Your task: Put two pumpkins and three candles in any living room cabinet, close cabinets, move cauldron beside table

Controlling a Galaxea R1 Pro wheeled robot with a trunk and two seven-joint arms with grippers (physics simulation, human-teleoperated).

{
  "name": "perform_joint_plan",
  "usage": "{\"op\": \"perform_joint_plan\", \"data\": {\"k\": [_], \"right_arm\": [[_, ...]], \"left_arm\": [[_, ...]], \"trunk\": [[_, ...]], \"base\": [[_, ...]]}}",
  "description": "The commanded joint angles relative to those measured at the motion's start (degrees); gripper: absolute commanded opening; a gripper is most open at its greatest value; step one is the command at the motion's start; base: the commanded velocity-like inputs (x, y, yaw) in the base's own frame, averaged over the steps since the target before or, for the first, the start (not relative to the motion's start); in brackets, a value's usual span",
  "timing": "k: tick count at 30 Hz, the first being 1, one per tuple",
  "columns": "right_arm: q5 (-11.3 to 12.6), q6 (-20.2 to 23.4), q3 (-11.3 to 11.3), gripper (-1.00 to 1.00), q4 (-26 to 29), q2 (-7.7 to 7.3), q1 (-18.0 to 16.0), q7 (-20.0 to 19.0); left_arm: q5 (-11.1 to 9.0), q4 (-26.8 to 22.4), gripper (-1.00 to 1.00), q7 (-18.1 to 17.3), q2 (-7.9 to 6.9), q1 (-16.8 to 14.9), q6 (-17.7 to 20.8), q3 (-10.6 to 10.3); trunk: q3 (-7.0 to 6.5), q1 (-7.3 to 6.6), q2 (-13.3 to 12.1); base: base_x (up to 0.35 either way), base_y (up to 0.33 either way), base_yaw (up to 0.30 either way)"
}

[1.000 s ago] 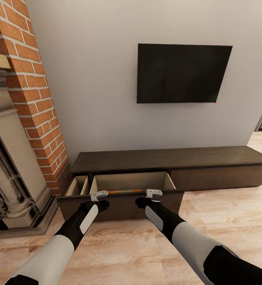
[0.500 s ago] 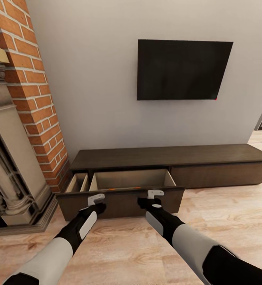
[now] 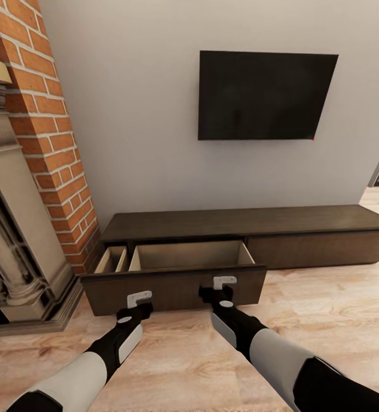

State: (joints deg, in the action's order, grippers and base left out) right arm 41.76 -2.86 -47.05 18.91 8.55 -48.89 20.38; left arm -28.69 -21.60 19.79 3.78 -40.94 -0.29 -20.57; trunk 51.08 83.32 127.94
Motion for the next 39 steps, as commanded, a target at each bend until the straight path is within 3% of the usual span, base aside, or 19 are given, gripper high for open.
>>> {"op": "perform_joint_plan", "data": {"k": [1,5,11,19,24,39], "right_arm": [[0.6,-0.5,-0.5,1.00,0.0,-0.02,0.0,0.3],[0.1,-3.3,-0.6,1.00,-0.2,-0.03,0.5,0.3],[-3.0,-9.3,-0.6,1.00,-4.3,0.10,0.9,0.3],[-3.6,-11.4,-0.6,1.00,-5.4,0.05,1.5,-1.7],[-3.6,-15.2,-0.6,1.00,-7.4,0.13,1.8,-2.9],[-3.5,-16.3,-0.6,1.00,-8.4,0.14,1.8,-4.5]], "left_arm": [[-0.4,0.0,1.00,0.4,-0.12,0.0,-0.1,-0.6],[-0.4,0.3,1.00,0.4,-0.38,0.0,-0.2,-0.8],[-0.4,0.3,1.00,0.4,-0.47,0.0,-0.2,-1.0],[-0.3,0.3,1.00,0.4,-0.50,0.0,-1.6,-1.0],[-0.3,0.3,1.00,0.4,-0.53,0.0,-1.9,-1.1],[-0.3,0.3,1.00,0.4,-0.61,0.0,-3.8,-1.4]], "trunk": [[0.24,0.21,0.4],[0.96,1.09,2.0],[2.03,2.41,4.5],[3.47,4.17,7.7],[4.37,5.27,9.7],[7.10,8.38,15.3]], "base": [[0.000,0.000,0.000],[0.000,0.000,0.000],[0.000,0.000,0.000],[0.000,0.000,0.000],[0.000,0.000,0.000],[0.000,0.000,0.000]]}}
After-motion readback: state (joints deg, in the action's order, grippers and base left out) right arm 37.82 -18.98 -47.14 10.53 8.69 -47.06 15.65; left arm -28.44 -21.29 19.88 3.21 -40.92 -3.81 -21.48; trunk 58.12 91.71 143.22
